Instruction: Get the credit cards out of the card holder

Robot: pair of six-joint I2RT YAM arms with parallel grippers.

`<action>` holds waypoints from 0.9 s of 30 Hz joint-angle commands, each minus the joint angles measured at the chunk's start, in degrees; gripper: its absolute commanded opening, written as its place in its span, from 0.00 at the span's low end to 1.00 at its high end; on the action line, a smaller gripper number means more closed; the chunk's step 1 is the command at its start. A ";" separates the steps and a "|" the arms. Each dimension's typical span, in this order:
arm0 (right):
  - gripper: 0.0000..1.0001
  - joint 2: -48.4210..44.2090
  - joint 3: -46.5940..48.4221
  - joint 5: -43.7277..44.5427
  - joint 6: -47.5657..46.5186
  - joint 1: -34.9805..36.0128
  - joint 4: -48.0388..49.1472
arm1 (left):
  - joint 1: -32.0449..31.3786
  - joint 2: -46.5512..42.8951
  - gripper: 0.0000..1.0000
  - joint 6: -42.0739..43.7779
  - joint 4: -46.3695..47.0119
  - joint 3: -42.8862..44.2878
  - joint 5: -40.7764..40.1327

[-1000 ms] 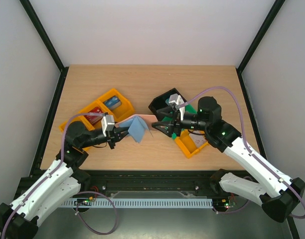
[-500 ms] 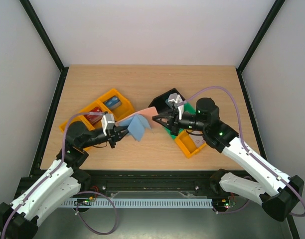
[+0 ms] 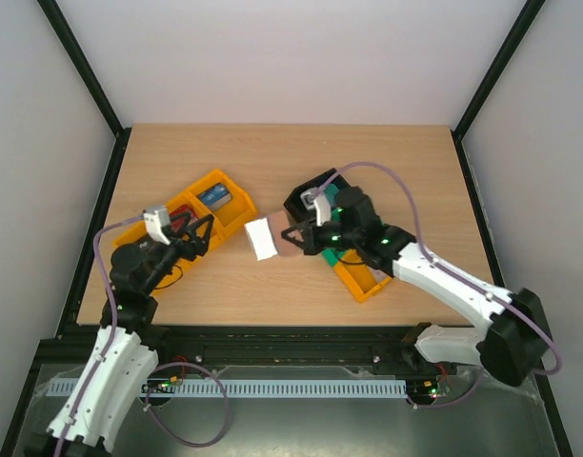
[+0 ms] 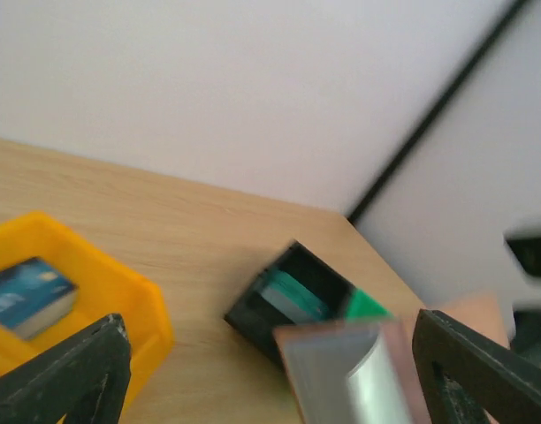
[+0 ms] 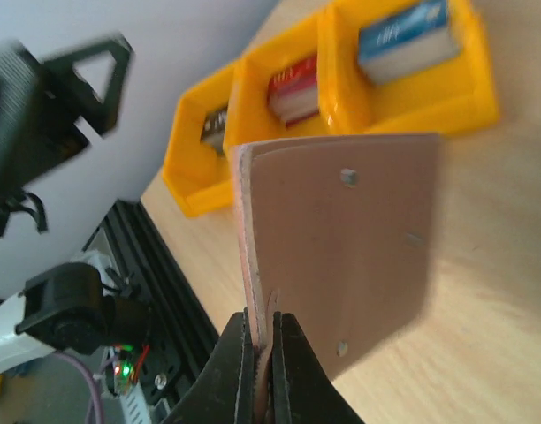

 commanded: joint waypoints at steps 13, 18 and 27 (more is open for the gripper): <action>0.02 17.08 -4.04 -12.22 19.07 11.45 18.92 | 6.54 -9.05 1.00 -3.46 -4.49 -4.18 -5.81; 0.25 22.21 -6.35 -8.09 17.70 6.35 12.82 | 6.63 -9.04 0.99 -3.94 -4.15 -5.16 -5.54; 0.99 11.75 5.21 10.19 3.17 3.28 -11.80 | 6.82 -9.26 0.99 -3.10 -3.58 -5.76 -7.55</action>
